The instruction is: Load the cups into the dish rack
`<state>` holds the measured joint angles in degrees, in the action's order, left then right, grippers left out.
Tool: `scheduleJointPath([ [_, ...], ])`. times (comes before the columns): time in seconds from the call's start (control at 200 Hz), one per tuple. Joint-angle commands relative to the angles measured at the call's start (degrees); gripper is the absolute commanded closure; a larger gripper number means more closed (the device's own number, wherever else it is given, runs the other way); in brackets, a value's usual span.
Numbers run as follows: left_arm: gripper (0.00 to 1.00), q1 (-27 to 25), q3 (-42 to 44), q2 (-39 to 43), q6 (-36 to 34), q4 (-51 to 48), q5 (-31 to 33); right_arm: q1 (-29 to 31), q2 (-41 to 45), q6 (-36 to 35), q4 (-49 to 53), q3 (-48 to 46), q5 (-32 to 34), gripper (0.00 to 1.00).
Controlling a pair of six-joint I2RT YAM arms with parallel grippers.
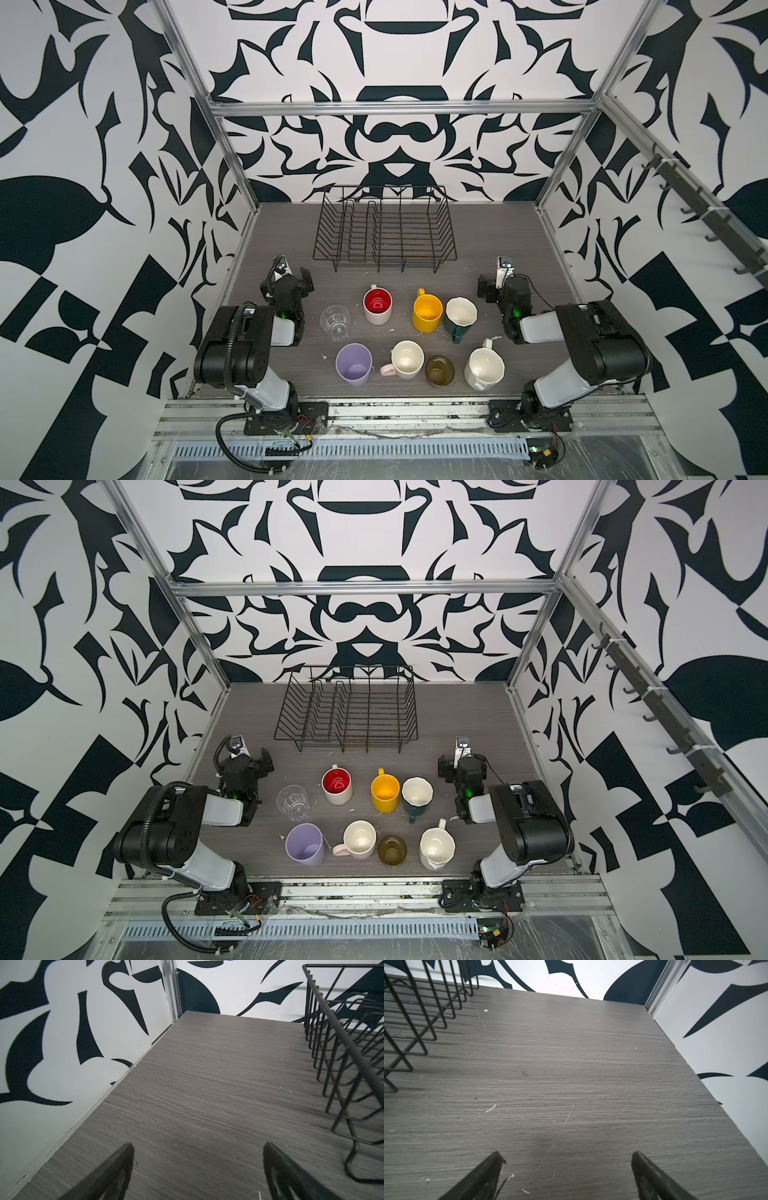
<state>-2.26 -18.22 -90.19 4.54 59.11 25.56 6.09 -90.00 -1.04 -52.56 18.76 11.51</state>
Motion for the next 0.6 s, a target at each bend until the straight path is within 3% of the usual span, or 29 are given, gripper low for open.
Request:
scheduleJointPath([
  [0.0, 0.01, 0.2, 1.3, 1.7, -0.1, 3.7, 0.1, 0.1, 4.7, 1.8, -1.4, -0.4, 3.9, 0.00],
  [0.07, 0.01, 0.0, 1.7, 3.6, -0.2, 3.2, 1.3, 0.5, 9.7, 2.5, 5.1, 1.1, 7.0, 0.01],
  [0.125, 0.01, 0.1, 1.4, 7.2, 1.1, -0.5, 3.9, 0.7, 14.7, 4.6, 16.3, 4.7, 9.7, 0.01],
  [0.22, 0.01, 0.0, -1.3, 15.3, 2.5, -12.1, 6.4, 0.5, 20.2, 14.4, 34.7, 13.4, 14.6, 0.00],
  [0.35, 0.01, 0.1, -5.5, 28.0, 11.8, -25.9, 7.9, 0.3, 23.0, 28.0, 44.0, 18.2, 18.8, 0.00],
  [0.44, 0.01, 0.2, -6.1, 35.9, 15.9, -30.0, 6.8, -0.4, 24.1, 25.4, 42.3, 18.7, 10.7, 0.03],
  [0.595, 0.01, 0.4, -9.9, 45.0, 19.1, -39.8, 3.8, -0.3, 20.4, 22.1, 47.8, 26.2, -4.9, 0.18],
])
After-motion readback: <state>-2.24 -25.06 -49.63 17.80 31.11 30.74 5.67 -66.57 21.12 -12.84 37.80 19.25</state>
